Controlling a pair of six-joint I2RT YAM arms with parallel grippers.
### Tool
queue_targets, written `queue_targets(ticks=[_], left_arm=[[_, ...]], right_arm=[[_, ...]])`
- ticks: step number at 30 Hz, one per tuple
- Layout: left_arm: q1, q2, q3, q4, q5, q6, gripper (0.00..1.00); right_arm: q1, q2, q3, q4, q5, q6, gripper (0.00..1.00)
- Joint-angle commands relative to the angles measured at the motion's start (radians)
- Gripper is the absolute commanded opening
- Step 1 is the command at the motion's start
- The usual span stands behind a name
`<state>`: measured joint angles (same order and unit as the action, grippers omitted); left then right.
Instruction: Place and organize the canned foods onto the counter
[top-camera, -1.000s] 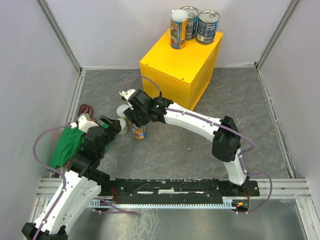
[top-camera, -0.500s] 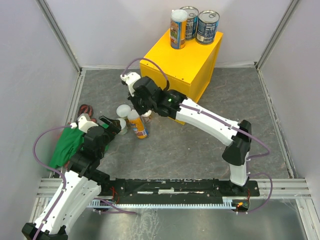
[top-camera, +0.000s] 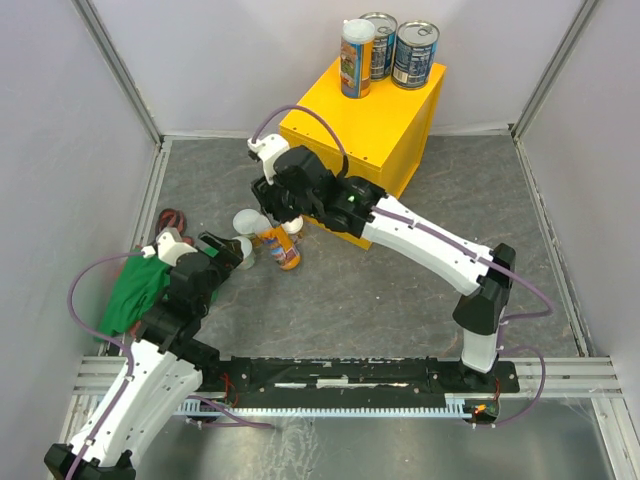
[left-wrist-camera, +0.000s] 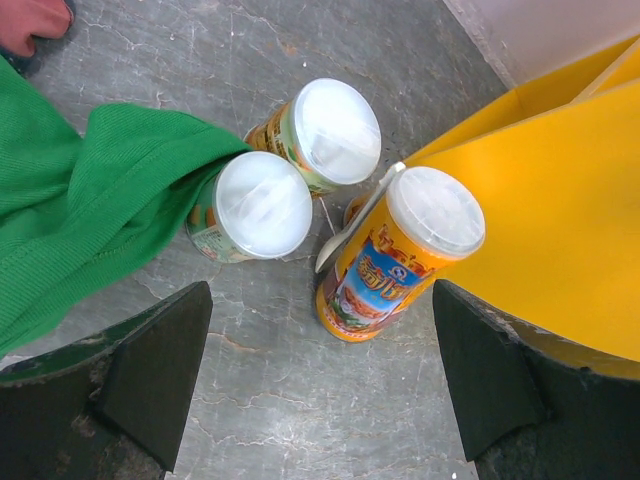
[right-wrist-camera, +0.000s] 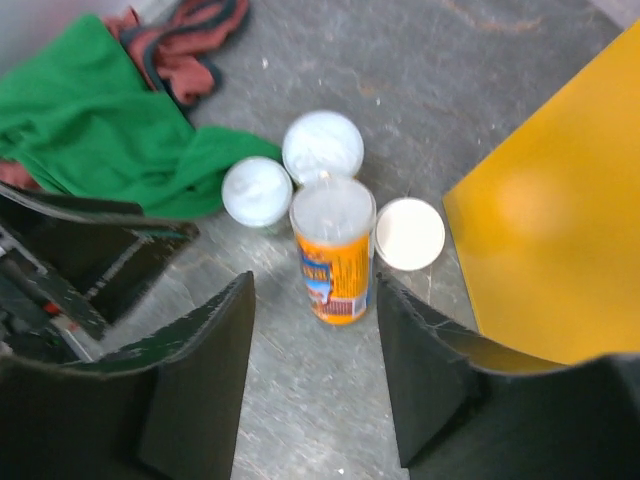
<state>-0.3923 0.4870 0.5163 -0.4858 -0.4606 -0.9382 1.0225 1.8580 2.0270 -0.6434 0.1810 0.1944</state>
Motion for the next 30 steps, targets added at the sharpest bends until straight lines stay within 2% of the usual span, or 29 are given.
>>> queue_targets(ticks=[1,7,16,30], left_arm=[[0.005,0.019,-0.002,0.068,0.004,-0.031,0.96],[0.006,0.026,0.001,0.066,-0.002,-0.014,0.96],[0.006,0.003,0.001,0.043,-0.003,-0.008,0.96],[0.006,-0.022,0.033,-0.013,-0.027,0.020,0.96]], right_arm=[[-0.004,-0.007,-0.060,0.037,0.003,0.018,0.63],[-0.006,0.014,-0.124,0.073,-0.001,0.022,0.74],[-0.008,0.199,-0.006,0.032,-0.019,-0.021,0.84],[-0.008,0.270,-0.021,0.114,-0.103,-0.176,0.87]])
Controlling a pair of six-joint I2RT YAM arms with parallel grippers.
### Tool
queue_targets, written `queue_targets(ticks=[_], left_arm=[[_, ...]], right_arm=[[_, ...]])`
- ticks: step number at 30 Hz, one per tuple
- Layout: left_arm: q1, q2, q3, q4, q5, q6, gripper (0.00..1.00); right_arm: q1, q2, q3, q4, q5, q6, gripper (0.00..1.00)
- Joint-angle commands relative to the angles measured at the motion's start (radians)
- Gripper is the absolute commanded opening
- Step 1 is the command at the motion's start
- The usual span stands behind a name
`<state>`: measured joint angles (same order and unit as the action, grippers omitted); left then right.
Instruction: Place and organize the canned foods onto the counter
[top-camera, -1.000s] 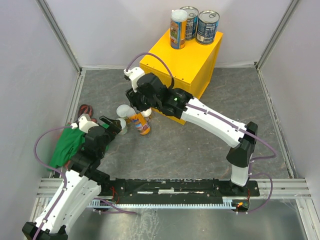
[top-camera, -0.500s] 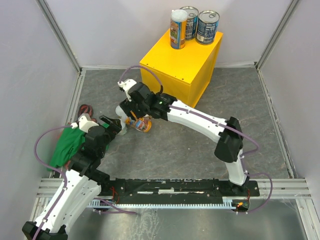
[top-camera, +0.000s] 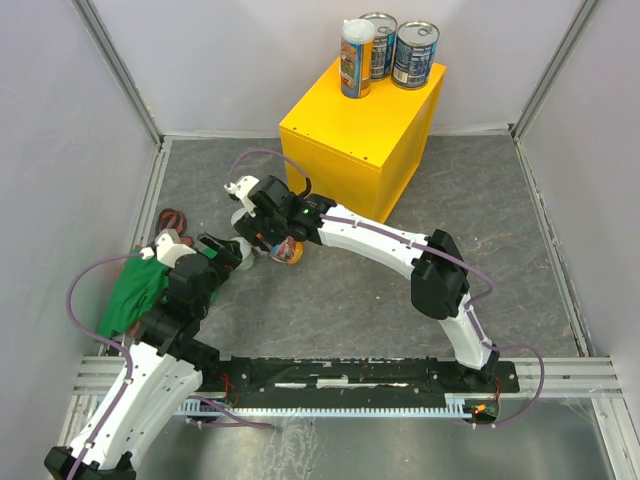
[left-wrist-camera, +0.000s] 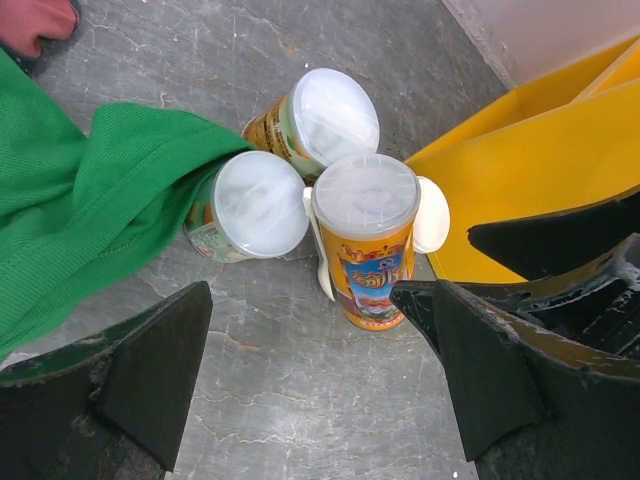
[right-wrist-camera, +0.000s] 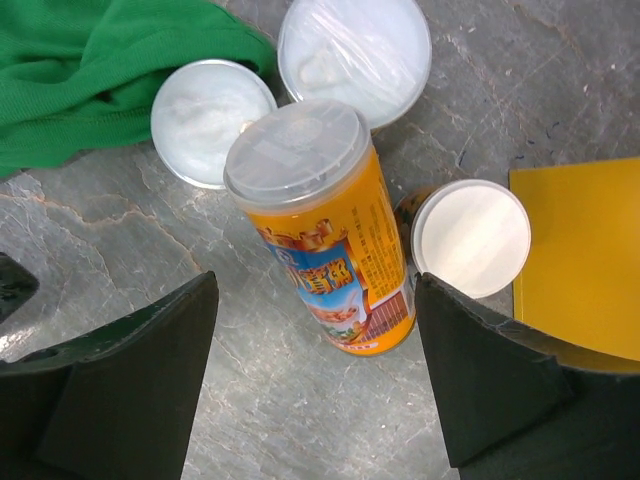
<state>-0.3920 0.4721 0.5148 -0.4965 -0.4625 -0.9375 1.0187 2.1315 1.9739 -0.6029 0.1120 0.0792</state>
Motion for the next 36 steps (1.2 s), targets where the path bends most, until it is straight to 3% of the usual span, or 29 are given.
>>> queue_targets(ticks=[1,19,21,36], left_arm=[[0.006,-0.009,0.036,-0.005,-0.025,0.020,0.96],[0.006,-0.035,0.058,0.013,-0.002,0.070,0.97],[0.006,-0.031,0.063,0.006,-0.004,0.076,0.97],[0.006,0.005,0.090,-0.009,0.007,0.120,0.97]], right_arm=[[-0.003,-0.001,0.030,0.078,-0.039,-0.068,0.87],[-0.014,0.087,0.056,0.138,-0.074,-0.137,0.94],[-0.017,0.091,0.053,0.151,-0.080,-0.139,1.00],[-0.040,0.169,0.121,0.161,-0.166,-0.169,1.00]])
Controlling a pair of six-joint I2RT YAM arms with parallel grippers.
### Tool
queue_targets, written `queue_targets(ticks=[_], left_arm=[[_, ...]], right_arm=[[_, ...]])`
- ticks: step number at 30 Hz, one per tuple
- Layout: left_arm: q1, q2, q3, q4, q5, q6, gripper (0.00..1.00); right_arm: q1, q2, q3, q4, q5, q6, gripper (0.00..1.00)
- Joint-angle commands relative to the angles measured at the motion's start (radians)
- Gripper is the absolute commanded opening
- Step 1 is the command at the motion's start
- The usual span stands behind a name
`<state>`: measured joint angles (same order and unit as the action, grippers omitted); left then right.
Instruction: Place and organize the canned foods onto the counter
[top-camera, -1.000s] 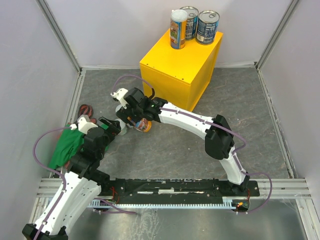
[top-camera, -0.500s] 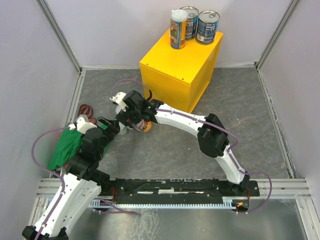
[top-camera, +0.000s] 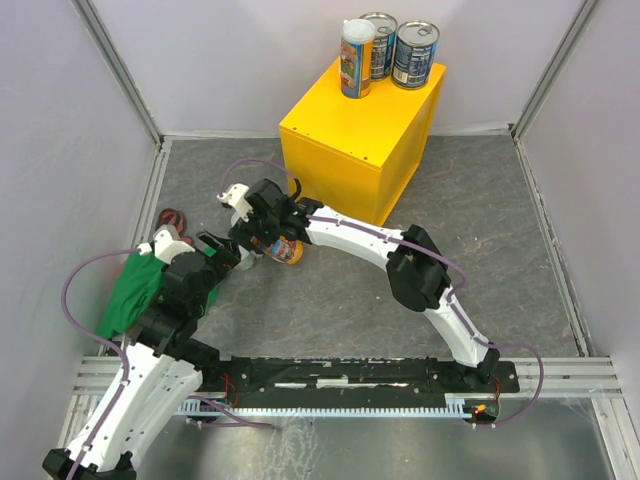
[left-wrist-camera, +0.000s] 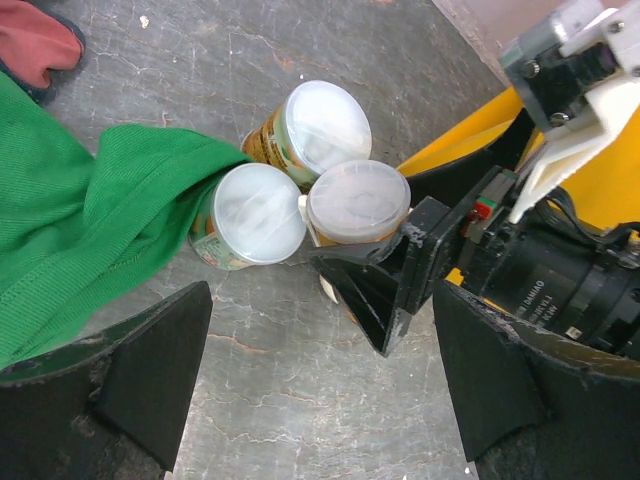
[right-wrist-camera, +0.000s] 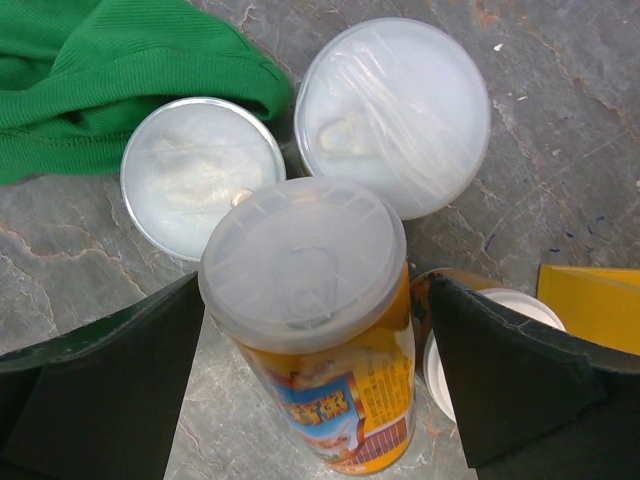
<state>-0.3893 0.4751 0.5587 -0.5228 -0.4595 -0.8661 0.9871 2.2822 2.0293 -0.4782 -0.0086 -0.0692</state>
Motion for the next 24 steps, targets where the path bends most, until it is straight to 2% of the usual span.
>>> queue_targets(ticks=[1,4,7,9,15,19,24], left_arm=[[0.004,0.002,0.046,0.015,0.004,0.050,0.97],[0.003,0.000,0.050,0.005,0.003,0.050,0.97],[0.004,-0.008,0.050,-0.006,0.002,0.049,0.97],[0.004,-0.011,0.050,-0.009,0.000,0.043,0.97],[0.003,-0.025,0.038,-0.006,0.004,0.015,0.97],[0.003,-0.035,0.022,0.007,0.003,-0.011,0.97],[0.003,-0.045,0.003,0.033,-0.004,-0.032,0.97]], right_arm=[[-0.010,0.025,0.070,0.035,-0.052,-0.022,1.00],[-0.016,0.038,0.075,0.035,-0.082,-0.021,0.98],[-0.023,0.041,0.075,0.036,-0.114,-0.021,0.91],[-0.027,0.042,0.074,0.033,-0.134,-0.020,0.79],[-0.033,0.001,0.032,0.027,-0.153,-0.016,0.28],[-0.032,-0.078,-0.029,0.038,-0.138,-0.014,0.12],[-0.033,-0.210,-0.125,0.068,-0.130,0.009,0.04]])
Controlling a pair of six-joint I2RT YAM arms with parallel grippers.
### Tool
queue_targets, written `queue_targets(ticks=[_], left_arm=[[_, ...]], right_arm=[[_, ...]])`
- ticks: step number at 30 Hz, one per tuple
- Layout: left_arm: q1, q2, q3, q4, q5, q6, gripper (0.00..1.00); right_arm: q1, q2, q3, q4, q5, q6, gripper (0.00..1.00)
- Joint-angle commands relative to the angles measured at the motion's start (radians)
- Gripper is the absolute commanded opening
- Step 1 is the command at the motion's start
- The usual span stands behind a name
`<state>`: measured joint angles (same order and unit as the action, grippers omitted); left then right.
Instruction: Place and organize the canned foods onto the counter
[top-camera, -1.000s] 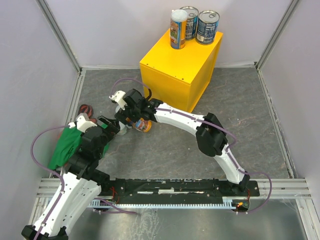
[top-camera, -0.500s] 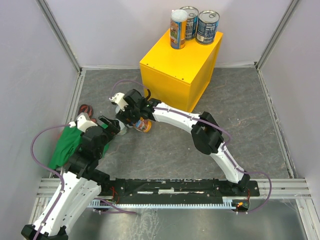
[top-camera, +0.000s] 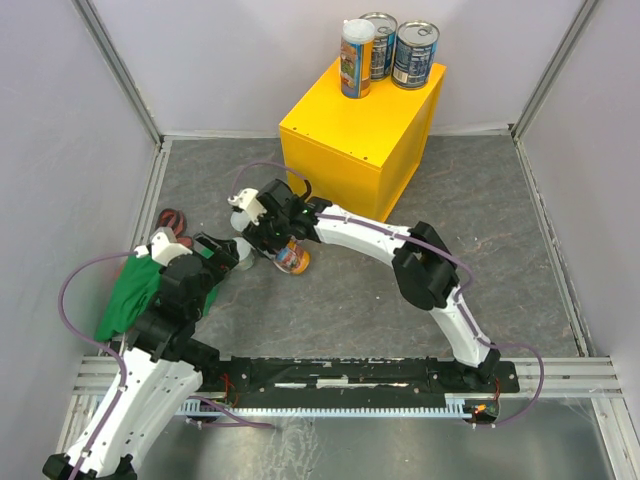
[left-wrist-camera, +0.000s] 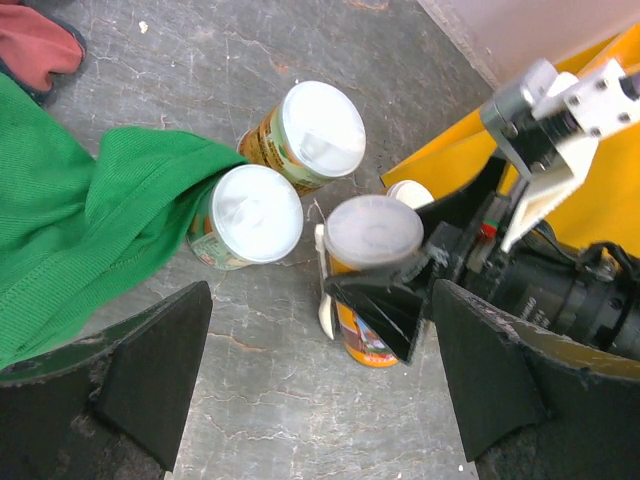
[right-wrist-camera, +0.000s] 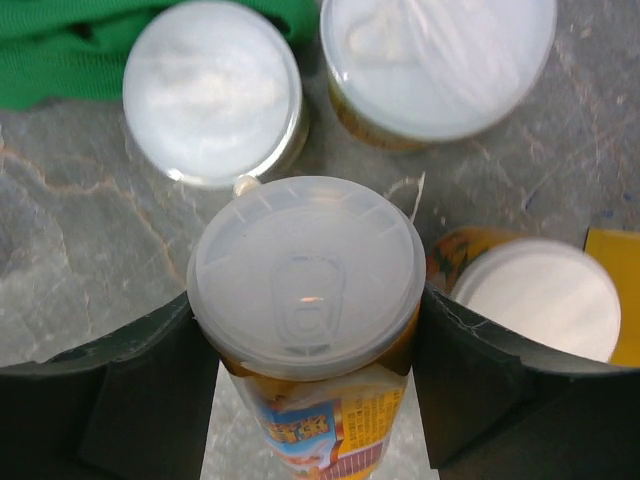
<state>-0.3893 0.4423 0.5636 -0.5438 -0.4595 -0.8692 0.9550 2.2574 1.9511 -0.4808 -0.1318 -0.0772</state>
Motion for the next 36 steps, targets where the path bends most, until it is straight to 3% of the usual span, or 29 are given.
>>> queue_targets(ticks=[1,19,36], left_arm=[[0.002,-0.013,-0.005,0.061,-0.005,-0.033,0.97],[0.003,0.029,-0.035,0.161,0.023,-0.086,0.96],[0.003,0.000,-0.047,0.159,-0.018,-0.065,0.96]], right_arm=[[0.000,-0.212,-0.067,0.078,-0.005,0.023,0.03],[0.012,-0.481,-0.163,0.117,0.023,0.071,0.01],[0.012,-0.539,0.165,0.024,0.104,0.021,0.01]])
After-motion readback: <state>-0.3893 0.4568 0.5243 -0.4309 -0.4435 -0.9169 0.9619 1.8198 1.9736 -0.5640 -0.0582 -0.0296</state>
